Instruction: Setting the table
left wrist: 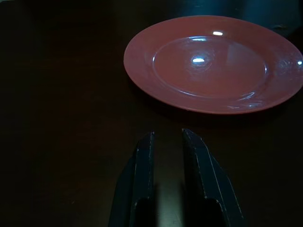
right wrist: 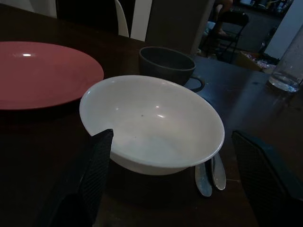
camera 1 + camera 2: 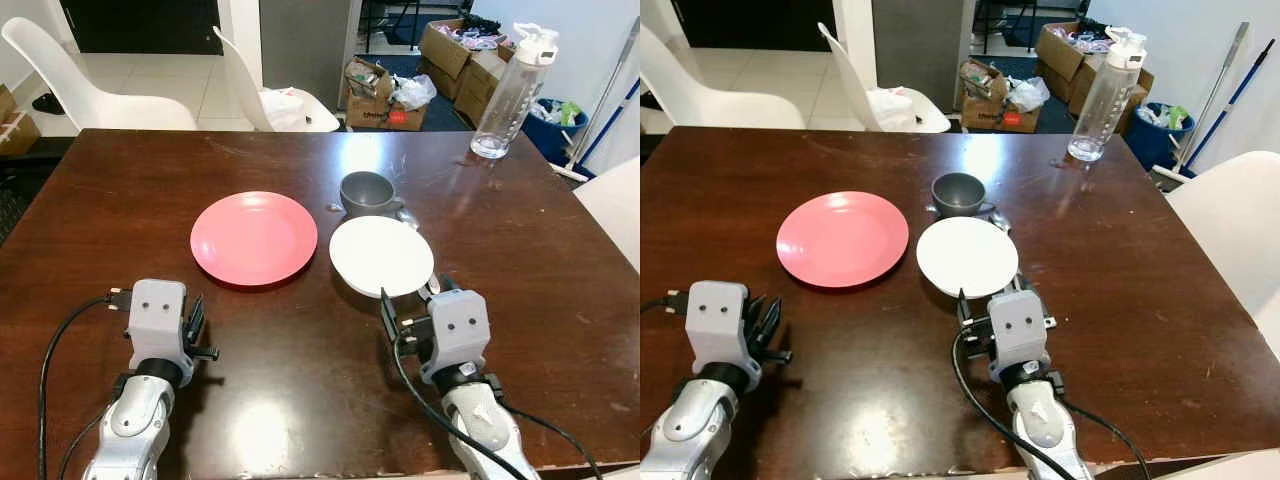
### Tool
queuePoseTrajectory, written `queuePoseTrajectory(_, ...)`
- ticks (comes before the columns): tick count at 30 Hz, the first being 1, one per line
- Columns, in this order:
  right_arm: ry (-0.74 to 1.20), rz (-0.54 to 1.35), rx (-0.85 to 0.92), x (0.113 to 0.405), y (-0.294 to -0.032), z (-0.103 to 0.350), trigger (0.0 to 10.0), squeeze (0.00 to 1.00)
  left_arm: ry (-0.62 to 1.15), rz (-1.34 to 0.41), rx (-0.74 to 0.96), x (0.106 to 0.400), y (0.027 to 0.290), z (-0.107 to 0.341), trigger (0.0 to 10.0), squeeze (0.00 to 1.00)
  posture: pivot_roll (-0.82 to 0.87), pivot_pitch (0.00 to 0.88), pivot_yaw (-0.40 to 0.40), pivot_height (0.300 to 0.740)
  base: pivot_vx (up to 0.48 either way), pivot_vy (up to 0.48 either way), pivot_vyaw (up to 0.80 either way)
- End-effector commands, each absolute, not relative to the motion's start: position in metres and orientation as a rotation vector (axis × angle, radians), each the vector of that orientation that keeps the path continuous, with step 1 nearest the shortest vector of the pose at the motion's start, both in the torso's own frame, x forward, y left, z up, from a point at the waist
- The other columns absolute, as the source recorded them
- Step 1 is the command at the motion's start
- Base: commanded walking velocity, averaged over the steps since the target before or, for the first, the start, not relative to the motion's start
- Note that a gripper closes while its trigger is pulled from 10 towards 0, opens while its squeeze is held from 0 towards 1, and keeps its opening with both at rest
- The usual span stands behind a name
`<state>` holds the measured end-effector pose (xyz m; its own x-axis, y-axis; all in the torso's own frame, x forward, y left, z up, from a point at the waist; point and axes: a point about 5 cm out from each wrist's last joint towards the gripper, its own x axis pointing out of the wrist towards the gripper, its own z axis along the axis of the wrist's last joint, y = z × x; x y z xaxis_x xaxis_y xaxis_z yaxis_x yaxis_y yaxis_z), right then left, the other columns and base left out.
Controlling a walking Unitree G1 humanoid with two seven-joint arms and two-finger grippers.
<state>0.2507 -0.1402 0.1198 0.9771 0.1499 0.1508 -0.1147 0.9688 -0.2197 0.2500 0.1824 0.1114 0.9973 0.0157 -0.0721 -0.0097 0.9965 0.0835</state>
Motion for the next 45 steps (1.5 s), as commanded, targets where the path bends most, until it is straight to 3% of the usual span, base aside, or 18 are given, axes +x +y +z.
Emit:
queuePoseTrajectory(1, -0.161, 0.135, -0.213, 0.2501, -0.1413, 0.117, 10.0, 0.0, 0.087, 0.007, 0.096, 0.2491, 0.1821, 0.1073, 10.0, 0.0, -0.03, 0.031, 0.05, 0.74, 0.0, 0.0, 0.0)
queuePoseTrajectory(45, -0.15, 0.134, -0.206, 0.2489, -0.1395, 0.1129, 10.0, 0.0, 0.092, 0.006, 0.104, 0.2483, 0.183, 0.107, 10.0, 0.0, -0.03, 0.037, 0.055, 0.74, -0.013, 0.0, 0.0)
